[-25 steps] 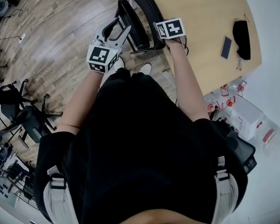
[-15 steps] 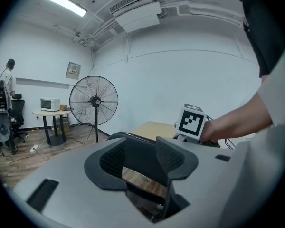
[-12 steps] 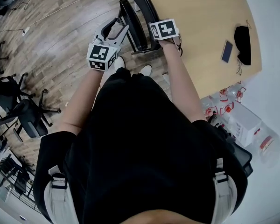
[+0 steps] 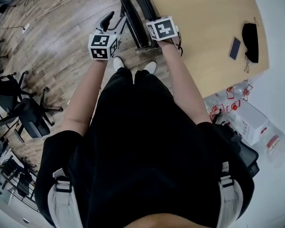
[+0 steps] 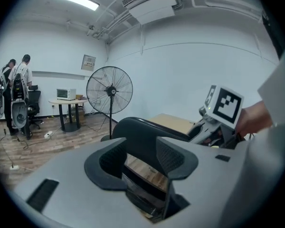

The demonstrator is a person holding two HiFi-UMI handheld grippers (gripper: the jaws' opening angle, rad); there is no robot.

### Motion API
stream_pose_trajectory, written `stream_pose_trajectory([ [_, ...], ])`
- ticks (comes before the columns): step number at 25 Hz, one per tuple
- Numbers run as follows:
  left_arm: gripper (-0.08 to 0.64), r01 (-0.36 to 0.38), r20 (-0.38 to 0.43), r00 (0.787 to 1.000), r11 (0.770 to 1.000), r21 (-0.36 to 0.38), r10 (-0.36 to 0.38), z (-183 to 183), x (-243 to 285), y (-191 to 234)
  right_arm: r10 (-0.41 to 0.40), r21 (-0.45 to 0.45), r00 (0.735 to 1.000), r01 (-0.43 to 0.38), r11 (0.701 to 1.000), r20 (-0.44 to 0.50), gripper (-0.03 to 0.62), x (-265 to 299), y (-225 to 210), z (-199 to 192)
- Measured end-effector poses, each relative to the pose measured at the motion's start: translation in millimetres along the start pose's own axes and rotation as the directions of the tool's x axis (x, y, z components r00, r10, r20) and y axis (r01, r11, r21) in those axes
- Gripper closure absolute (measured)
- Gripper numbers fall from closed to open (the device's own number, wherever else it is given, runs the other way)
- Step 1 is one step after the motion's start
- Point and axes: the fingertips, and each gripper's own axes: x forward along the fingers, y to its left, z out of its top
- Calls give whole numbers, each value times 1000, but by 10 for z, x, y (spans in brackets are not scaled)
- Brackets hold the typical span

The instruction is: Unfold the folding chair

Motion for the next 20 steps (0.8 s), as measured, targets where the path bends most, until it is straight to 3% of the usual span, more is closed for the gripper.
stream_pose_trajectory([
  [14,368,-17,-151,989,990,-141,-4,-747,582,577,-66,2,998,66,998,-4,468,62,336,73],
  [20,362,-74,-231,973,955,-288,5,-1146,828,777,-78,-12,997,78,997,1,468,87,475,118],
])
